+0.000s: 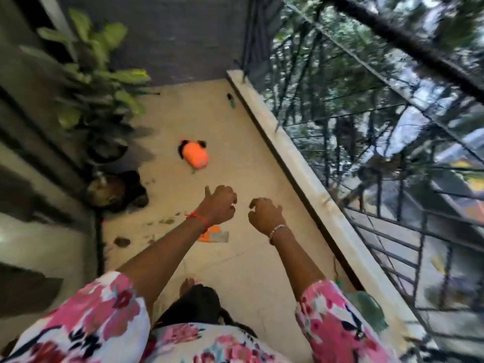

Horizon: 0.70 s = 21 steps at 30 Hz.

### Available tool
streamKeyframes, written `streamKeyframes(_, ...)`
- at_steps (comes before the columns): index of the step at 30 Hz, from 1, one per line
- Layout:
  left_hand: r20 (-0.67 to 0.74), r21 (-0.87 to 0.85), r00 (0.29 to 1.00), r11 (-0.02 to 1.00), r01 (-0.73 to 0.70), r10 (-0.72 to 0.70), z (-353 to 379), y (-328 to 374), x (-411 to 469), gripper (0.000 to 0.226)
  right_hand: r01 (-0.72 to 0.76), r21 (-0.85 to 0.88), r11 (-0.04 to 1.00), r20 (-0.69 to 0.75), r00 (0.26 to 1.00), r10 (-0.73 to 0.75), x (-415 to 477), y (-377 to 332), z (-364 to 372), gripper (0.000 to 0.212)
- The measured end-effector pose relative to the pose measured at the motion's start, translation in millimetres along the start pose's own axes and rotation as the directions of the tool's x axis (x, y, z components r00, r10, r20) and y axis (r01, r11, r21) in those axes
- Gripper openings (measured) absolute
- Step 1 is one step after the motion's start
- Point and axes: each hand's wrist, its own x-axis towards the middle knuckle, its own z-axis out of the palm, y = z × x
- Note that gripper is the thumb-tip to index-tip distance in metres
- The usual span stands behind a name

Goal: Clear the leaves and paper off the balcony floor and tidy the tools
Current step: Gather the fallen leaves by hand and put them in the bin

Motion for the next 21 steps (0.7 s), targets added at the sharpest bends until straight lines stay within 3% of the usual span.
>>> streamKeyframes(5, -0.012, -0.103, 0.980, 0.975, 0.199, -0.201, 3, -66, -33, 0.029, 0.152, -0.100, 0.983, 0.107, 0.984, -0.141, 26, -60, 25, 0.029)
streamKeyframes(11, -0.054, -0.096, 0.928, 0.927, 0.362, -0.367, 1, -142, -47, 0.028, 0.235, -0.141, 0.962, 0.103, 0.970, -0.222, 79, -113, 43, 0.031)
streamKeyframes(21, -0.009, -0.193, 0.869, 0.854, 0.484, -0.495, 45, -215, -60, 0.026, 0.327, -0.189, 0.926, 0.332, 0.909, -0.253, 121, -145, 132, 0.028)
